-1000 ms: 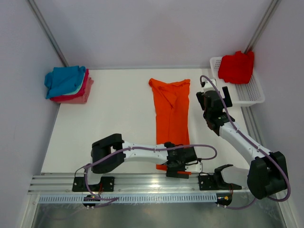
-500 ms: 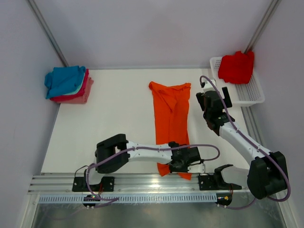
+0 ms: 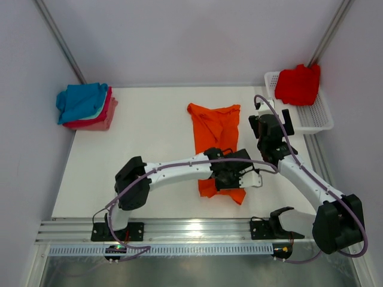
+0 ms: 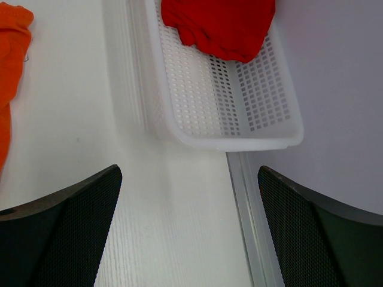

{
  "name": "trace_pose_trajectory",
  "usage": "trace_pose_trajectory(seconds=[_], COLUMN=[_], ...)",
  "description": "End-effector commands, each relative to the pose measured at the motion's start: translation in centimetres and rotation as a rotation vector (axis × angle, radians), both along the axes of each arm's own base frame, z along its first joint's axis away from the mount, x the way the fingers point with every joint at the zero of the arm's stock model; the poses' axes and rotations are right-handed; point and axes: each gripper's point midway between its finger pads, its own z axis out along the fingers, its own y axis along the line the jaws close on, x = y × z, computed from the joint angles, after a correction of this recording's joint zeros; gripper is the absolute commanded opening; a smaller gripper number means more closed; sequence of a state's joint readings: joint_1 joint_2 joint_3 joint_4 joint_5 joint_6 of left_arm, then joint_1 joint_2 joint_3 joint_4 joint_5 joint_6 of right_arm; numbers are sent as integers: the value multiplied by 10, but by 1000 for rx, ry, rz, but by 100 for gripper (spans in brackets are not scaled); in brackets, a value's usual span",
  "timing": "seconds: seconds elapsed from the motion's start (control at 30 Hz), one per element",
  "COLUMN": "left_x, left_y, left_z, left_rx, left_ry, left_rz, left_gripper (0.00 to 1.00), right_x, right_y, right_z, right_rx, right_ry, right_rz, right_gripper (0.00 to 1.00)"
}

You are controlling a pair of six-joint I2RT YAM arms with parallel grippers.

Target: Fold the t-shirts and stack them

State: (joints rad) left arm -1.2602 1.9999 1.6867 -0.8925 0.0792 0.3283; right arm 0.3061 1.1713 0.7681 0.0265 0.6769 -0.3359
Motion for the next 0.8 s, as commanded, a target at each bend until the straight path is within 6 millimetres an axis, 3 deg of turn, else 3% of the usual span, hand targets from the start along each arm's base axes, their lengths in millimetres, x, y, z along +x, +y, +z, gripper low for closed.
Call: trace_pose_trajectory(seconds=[0.0,0.13,0.23,0.6,0.77], left_x=[39,79,102,179,203], left_y=[-7,-3,-2,0,-4], left_z=[63,83,87,54,44], left_rx=[-143,-194,-214,-230,-250], left_ry=[-61,-108,-135,-153,-153], left_rz=[30,74,89,158,165], left_gripper=[18,21,22,23,23], right_x=[5,4,2,-6,-8], right_y=[-2,-5,-7,-27,-30], right_z=[28,32,36,53,57], right_rx=[41,43,48,41,43], right_ry=[-104,-116,-128,-187,-200], right_rz=[-37,-49,-54,-140,-151], right_gripper=[99,99,99,99,99])
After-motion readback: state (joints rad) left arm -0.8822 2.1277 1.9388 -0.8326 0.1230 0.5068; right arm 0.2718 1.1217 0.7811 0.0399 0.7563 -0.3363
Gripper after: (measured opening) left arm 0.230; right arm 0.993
